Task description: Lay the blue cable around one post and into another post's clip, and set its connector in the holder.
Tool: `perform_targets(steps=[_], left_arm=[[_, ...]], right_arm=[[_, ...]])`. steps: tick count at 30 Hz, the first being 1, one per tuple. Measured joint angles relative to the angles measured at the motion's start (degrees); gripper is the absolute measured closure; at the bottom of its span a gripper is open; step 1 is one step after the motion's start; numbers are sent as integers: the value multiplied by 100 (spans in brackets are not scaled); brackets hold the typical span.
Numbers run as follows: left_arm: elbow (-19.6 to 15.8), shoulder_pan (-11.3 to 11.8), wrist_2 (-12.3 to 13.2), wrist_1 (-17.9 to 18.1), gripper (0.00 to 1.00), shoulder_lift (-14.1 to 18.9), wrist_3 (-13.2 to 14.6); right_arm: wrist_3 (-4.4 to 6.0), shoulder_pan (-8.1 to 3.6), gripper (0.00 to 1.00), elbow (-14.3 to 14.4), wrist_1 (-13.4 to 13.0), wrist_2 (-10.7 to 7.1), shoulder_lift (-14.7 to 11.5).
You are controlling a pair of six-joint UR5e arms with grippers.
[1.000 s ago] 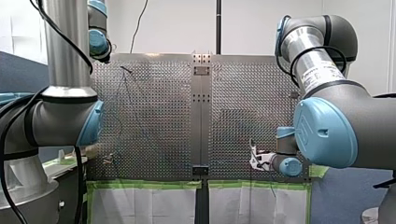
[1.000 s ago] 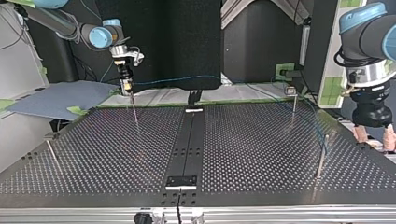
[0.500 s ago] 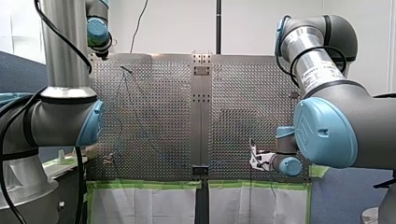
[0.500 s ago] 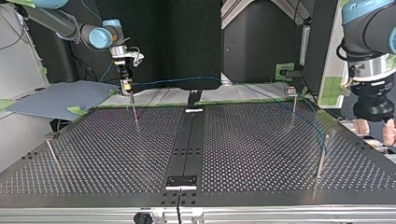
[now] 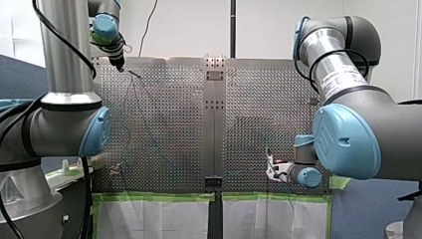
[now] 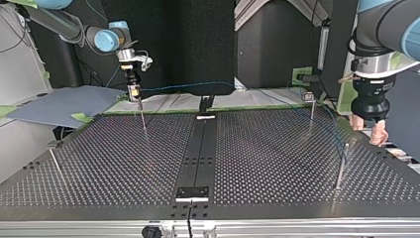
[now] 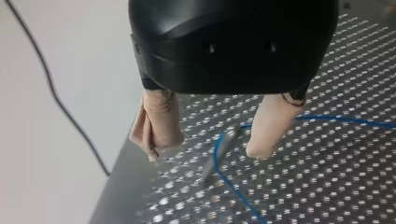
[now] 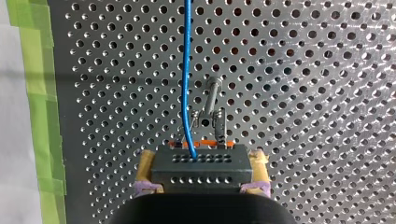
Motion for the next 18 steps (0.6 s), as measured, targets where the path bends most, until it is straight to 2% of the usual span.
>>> perform_targets(steps=[6,18], left_arm=[[13,-29,45,-255,0,9,338],[19,-74,20,-293,0,11,1039]], right_arm=[[2,0,100,-4,12,0,2],[0,2,100,-5,26,0,7]])
